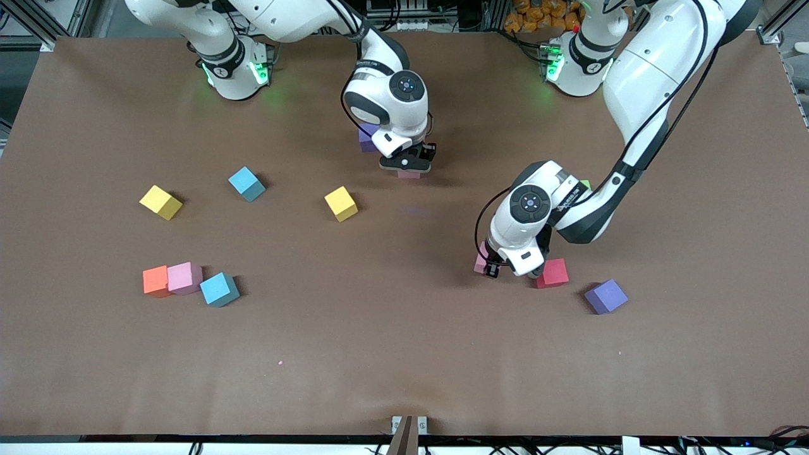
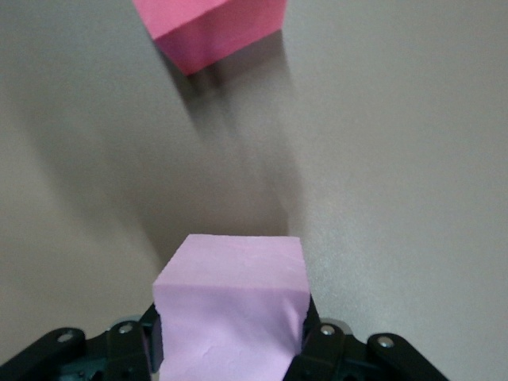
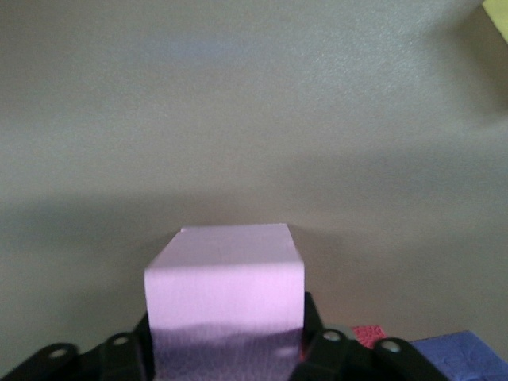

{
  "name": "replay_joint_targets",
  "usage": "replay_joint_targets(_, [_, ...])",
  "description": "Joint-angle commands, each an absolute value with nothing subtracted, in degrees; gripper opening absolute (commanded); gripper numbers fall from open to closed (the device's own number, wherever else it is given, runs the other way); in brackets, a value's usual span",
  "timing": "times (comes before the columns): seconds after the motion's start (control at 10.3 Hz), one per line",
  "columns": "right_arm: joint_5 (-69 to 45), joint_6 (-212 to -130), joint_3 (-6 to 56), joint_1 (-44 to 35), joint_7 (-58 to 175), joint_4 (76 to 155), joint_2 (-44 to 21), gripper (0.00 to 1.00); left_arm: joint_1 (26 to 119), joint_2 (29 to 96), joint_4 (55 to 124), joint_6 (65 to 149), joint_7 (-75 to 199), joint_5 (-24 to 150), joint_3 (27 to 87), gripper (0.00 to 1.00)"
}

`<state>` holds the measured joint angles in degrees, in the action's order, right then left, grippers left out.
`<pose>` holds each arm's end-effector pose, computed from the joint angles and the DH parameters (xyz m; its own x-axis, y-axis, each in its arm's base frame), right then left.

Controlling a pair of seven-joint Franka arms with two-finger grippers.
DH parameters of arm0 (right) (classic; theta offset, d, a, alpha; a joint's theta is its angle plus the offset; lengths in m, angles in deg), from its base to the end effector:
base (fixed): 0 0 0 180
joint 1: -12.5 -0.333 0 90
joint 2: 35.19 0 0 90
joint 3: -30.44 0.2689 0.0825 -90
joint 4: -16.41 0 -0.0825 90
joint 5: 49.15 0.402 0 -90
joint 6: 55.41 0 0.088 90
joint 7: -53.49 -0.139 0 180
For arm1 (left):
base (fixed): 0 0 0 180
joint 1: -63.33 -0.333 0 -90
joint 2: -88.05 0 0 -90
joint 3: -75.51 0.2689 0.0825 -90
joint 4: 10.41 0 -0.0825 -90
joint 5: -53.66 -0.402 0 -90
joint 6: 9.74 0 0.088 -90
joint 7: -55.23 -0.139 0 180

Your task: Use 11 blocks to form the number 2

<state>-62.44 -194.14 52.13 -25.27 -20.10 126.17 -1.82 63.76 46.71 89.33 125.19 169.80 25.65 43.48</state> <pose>0.3074 0.5274 0.1186 0.9906 -0.1230 -0.0602 -0.1230 -0.9924 0.0030 0.5627 -0.3321 0.1334 0.3572 0.9338 -0.0214 0.9338 -0.3565 0.0318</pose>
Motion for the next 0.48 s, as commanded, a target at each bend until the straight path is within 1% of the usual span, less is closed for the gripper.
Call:
replay_joint_targets(0.0, [-62.7, -193.7, 52.3, -24.8, -21.1, 126.1, -3.5, 1.00, 63.7, 47.6, 89.5, 125.1, 164.3, 24.8, 42.7, 0.10])
replay_joint_targets(0.29, [-62.6, -187.0, 53.6, -22.6, -20.3, 126.1, -9.3, 1.00, 63.7, 47.7, 89.5, 125.1, 158.1, 25.2, 42.3, 0.10])
replay_joint_targets(0.39, [-62.6, -184.5, 55.0, -21.1, -20.3, 126.2, -11.9, 1.00, 63.3, 47.7, 89.5, 125.1, 155.2, 25.2, 41.0, 0.10])
